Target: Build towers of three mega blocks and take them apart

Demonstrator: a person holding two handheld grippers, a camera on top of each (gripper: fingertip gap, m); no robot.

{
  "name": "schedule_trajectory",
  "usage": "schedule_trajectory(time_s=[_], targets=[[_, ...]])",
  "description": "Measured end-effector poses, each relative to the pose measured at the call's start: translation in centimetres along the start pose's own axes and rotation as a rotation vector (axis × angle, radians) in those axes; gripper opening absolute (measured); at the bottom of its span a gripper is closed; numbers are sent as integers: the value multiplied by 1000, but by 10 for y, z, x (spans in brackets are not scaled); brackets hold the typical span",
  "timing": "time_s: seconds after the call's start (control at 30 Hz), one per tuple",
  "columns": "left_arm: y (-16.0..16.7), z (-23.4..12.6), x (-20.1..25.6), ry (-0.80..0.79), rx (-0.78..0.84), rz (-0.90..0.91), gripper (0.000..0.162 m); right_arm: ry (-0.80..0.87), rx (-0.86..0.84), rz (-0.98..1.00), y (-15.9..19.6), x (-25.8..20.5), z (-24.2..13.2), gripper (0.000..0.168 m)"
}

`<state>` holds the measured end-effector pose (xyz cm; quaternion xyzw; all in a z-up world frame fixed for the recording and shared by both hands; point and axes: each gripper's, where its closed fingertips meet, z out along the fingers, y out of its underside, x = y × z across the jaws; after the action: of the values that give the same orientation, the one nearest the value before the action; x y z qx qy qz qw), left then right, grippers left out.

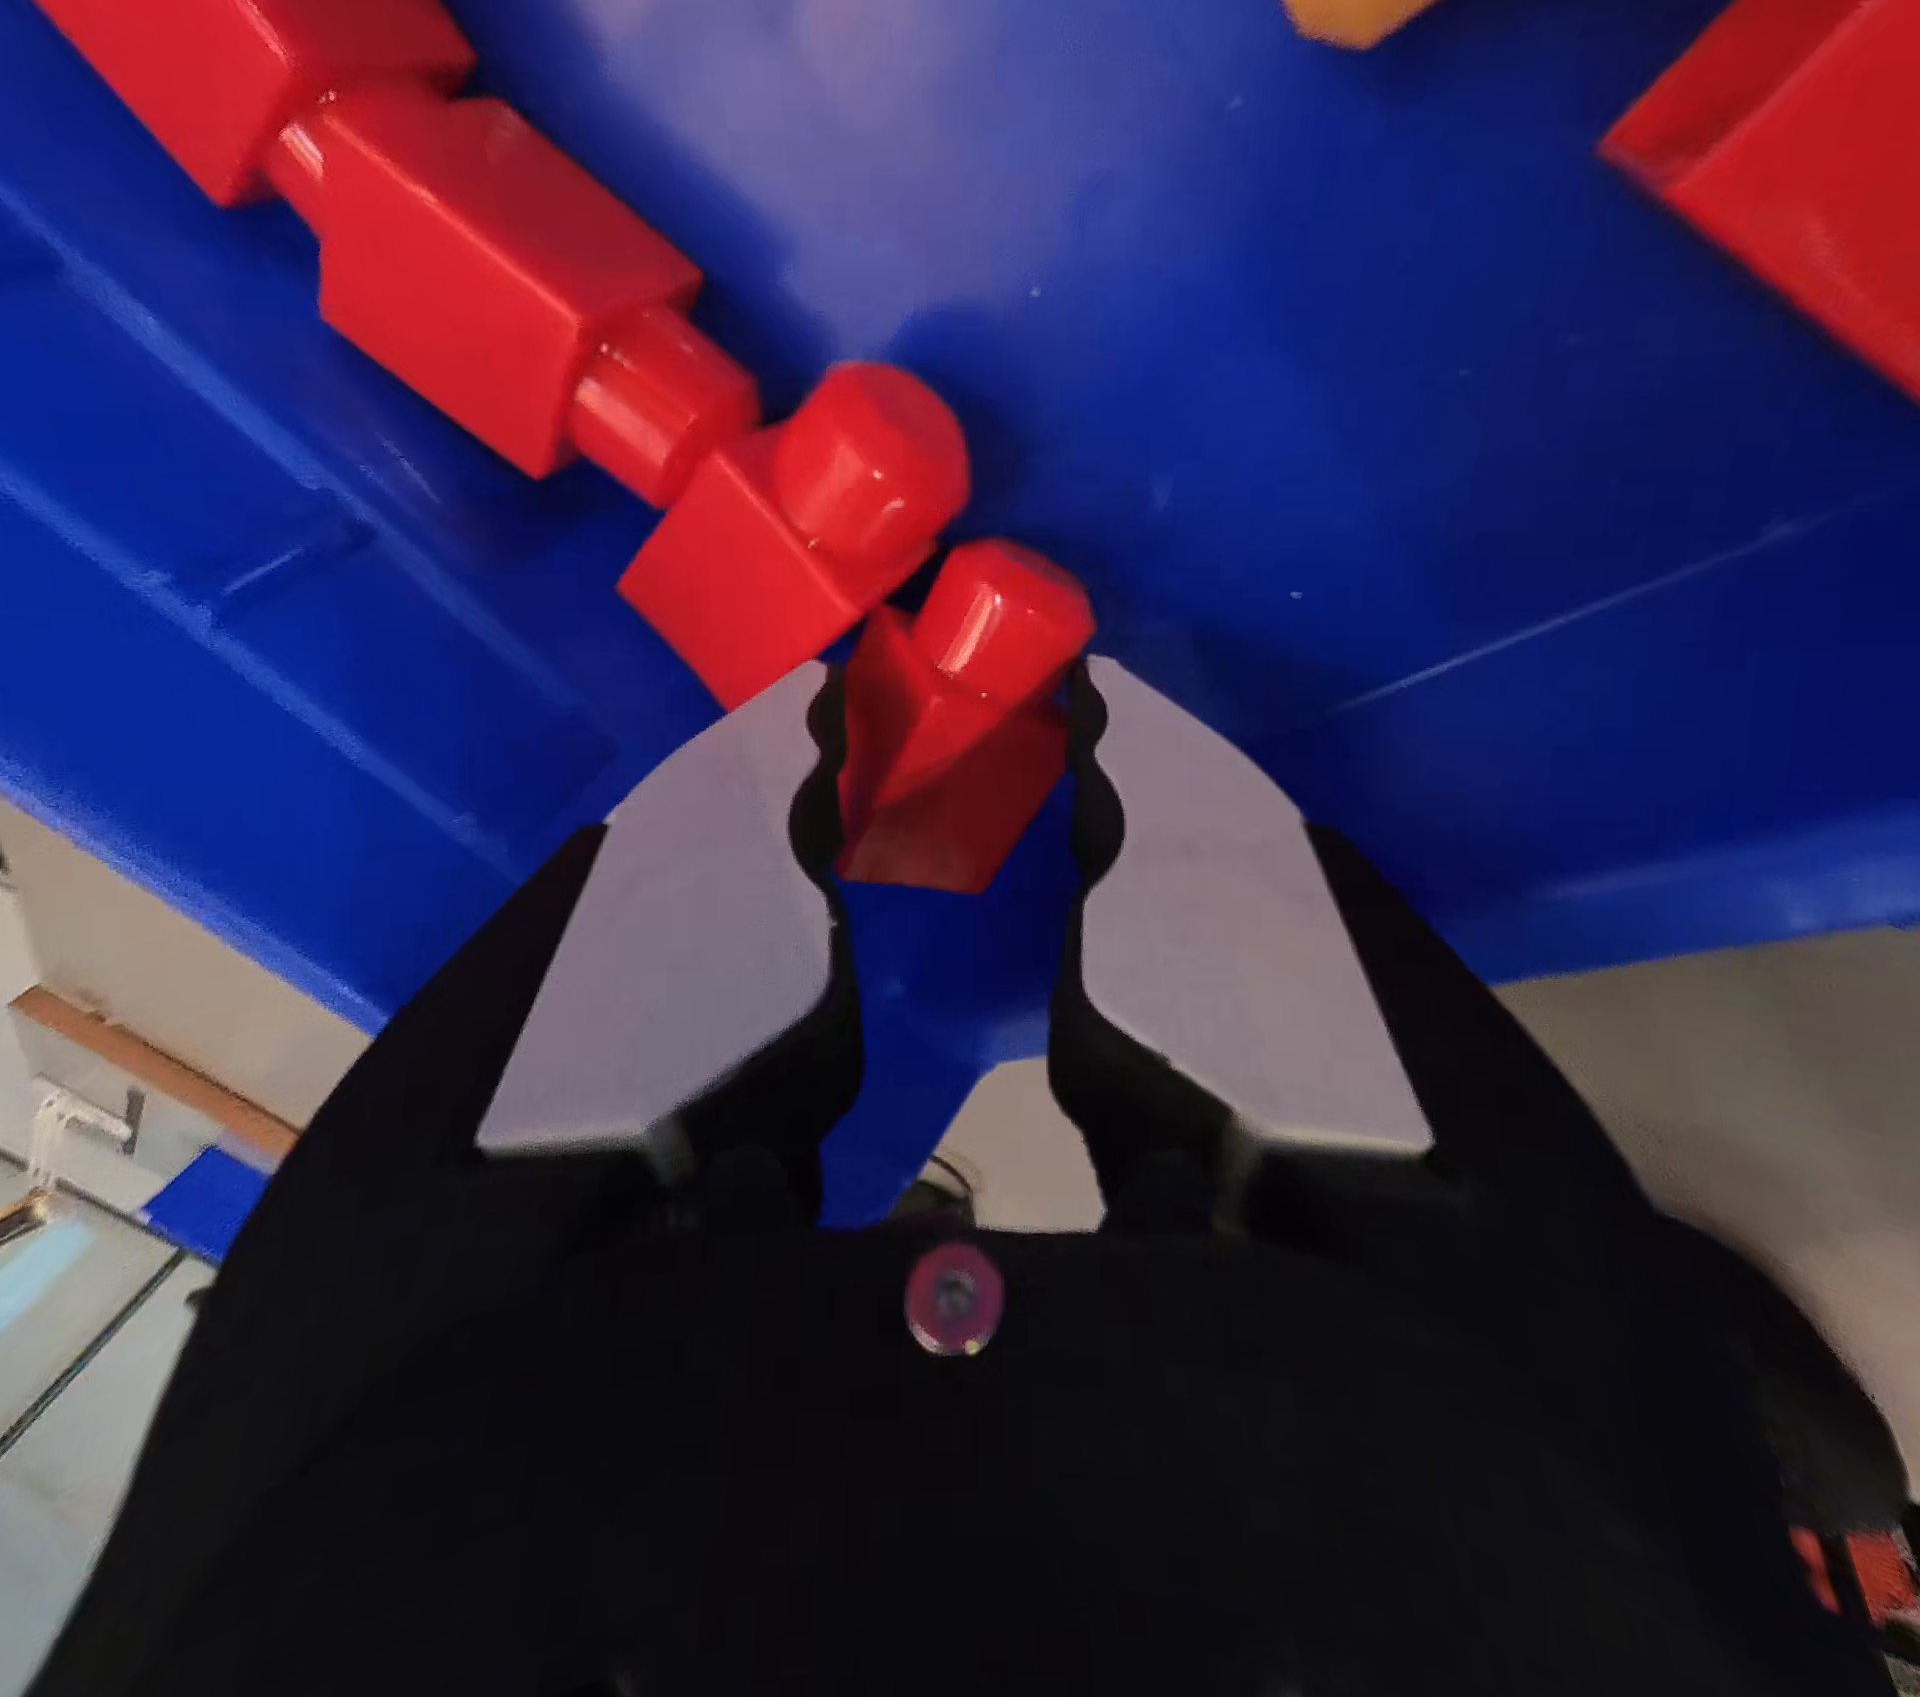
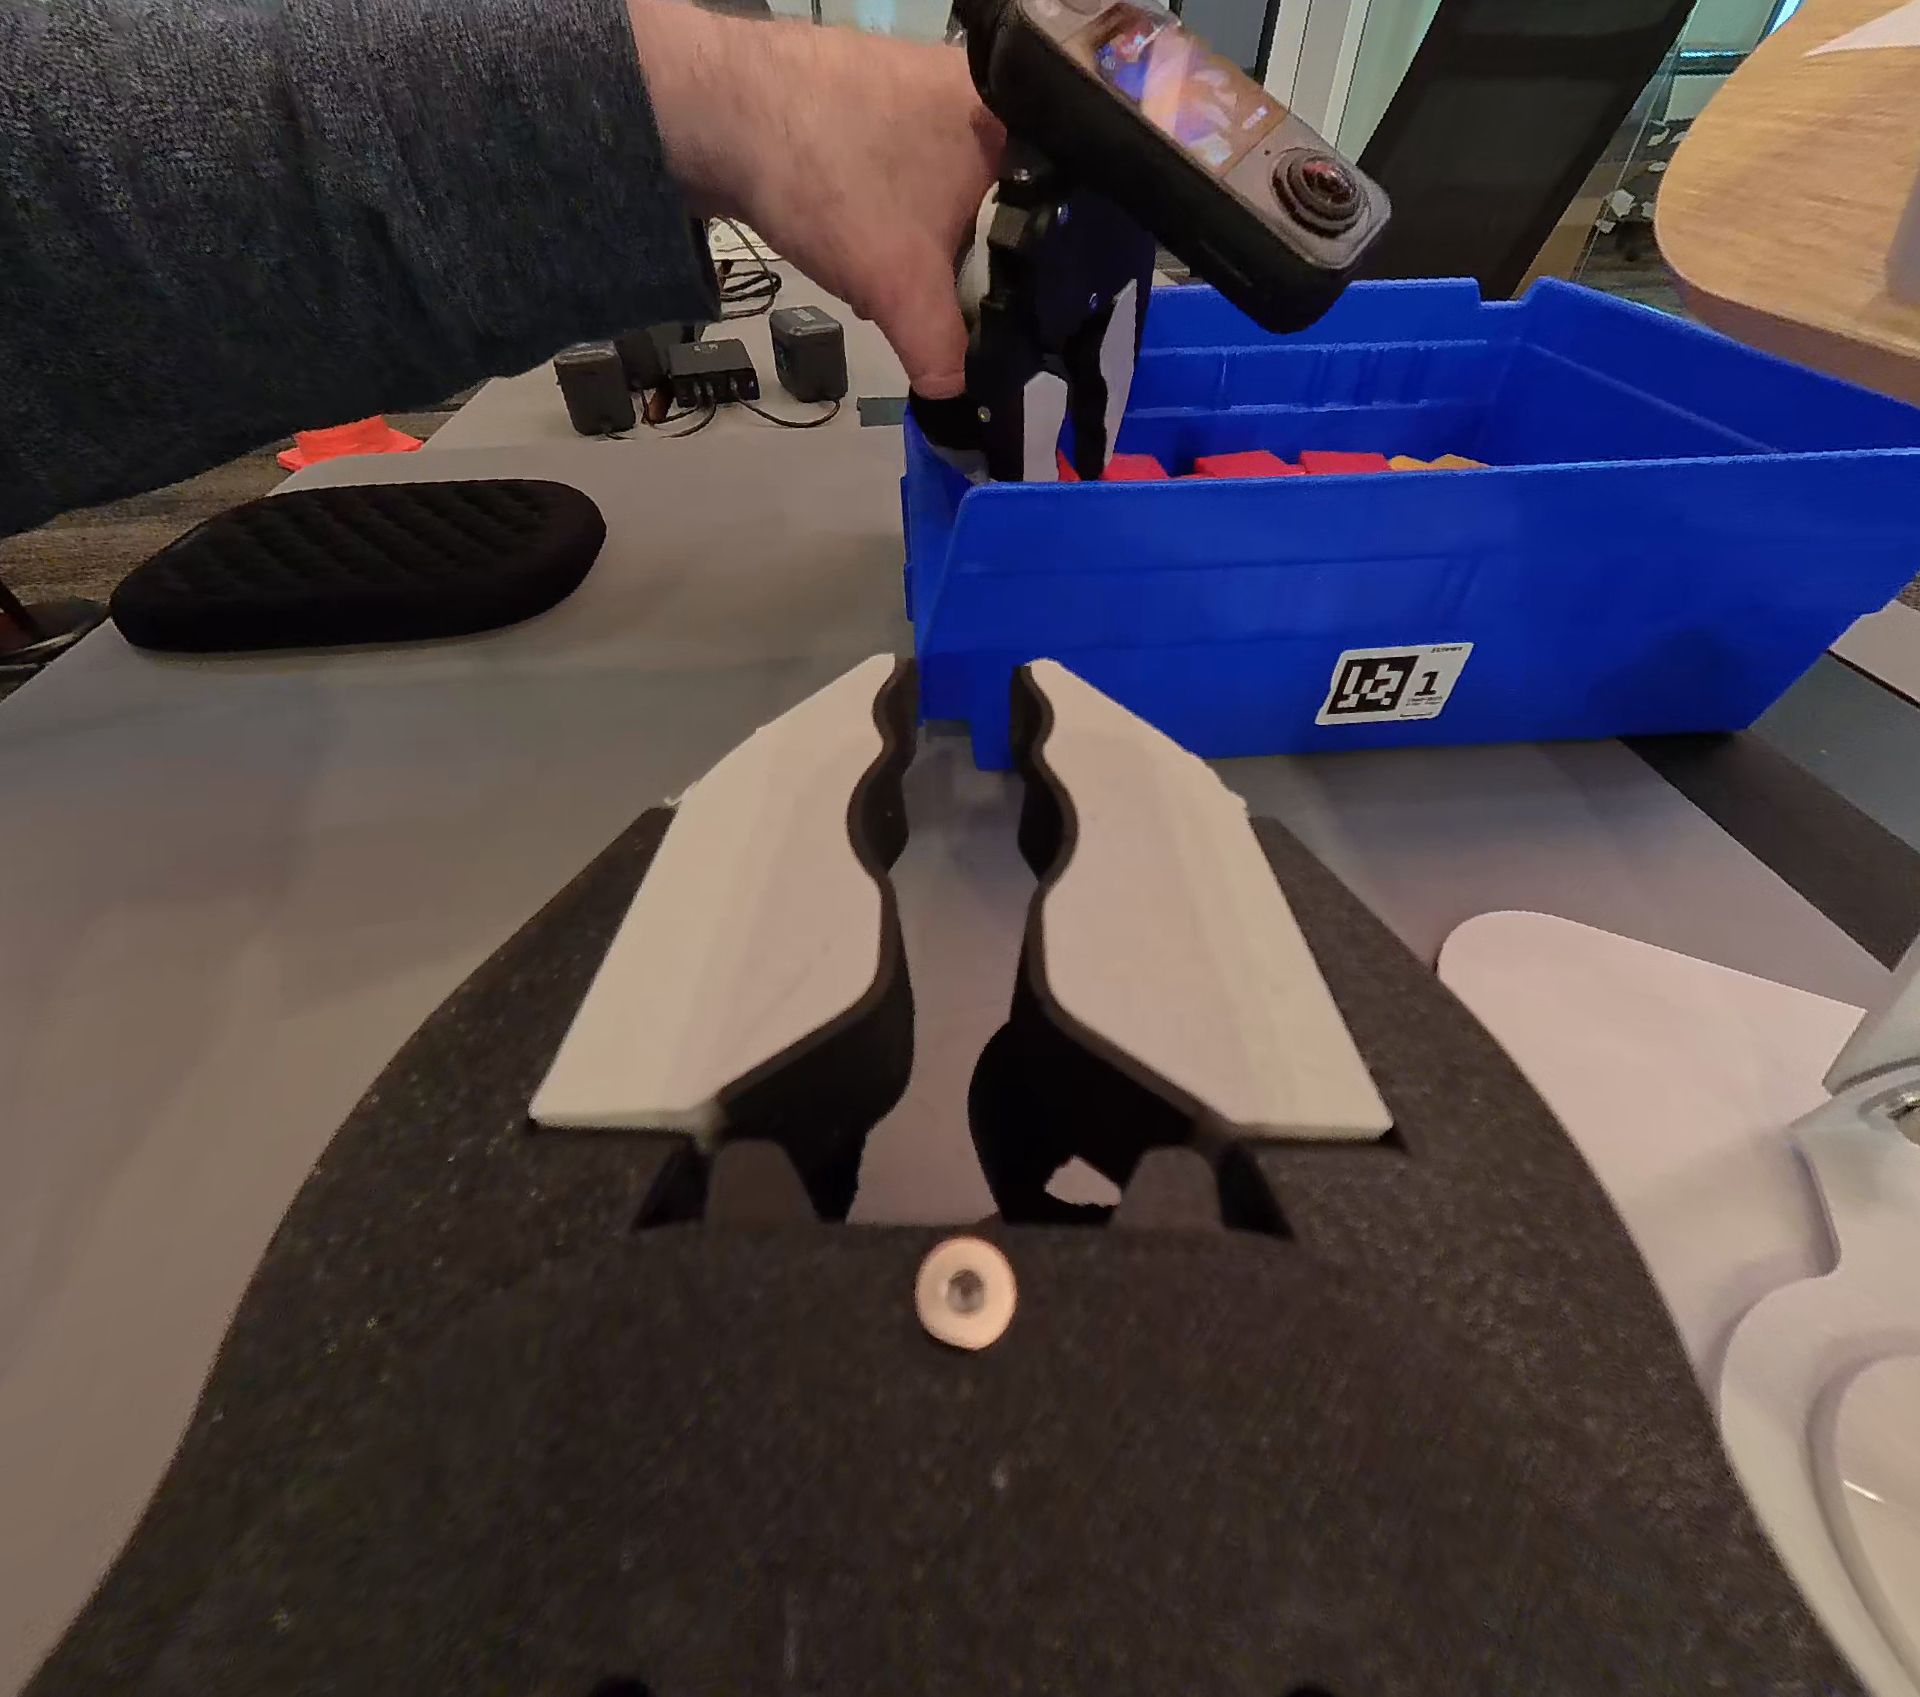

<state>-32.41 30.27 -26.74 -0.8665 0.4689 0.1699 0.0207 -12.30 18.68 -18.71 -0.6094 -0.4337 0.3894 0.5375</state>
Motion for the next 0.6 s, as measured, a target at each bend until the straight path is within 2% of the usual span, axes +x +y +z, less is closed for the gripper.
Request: schedule_trajectory(time_s=[0.1,0.2,0.33,0.4,0.47,0.6], targets=[[-3,0,-5,-35,30,-6,45,-2,-2,0,0,0,0,17],[2,-3,-1,-4,35,0,50,-3,-2,0,0,0,0,17],[9,-2,1,19,0,36,45,-6,-7,0,1,-1,1,18],[11,1,0,-4,-37,76,37,-6,-8,0,1,-1,1,18],[10,2,-3,-29,-50,89,37,-7,-8,1,1,-1,1,18],[6,0,-8,-68,31,63,37,-7,-4,6,0,0,1,19]])
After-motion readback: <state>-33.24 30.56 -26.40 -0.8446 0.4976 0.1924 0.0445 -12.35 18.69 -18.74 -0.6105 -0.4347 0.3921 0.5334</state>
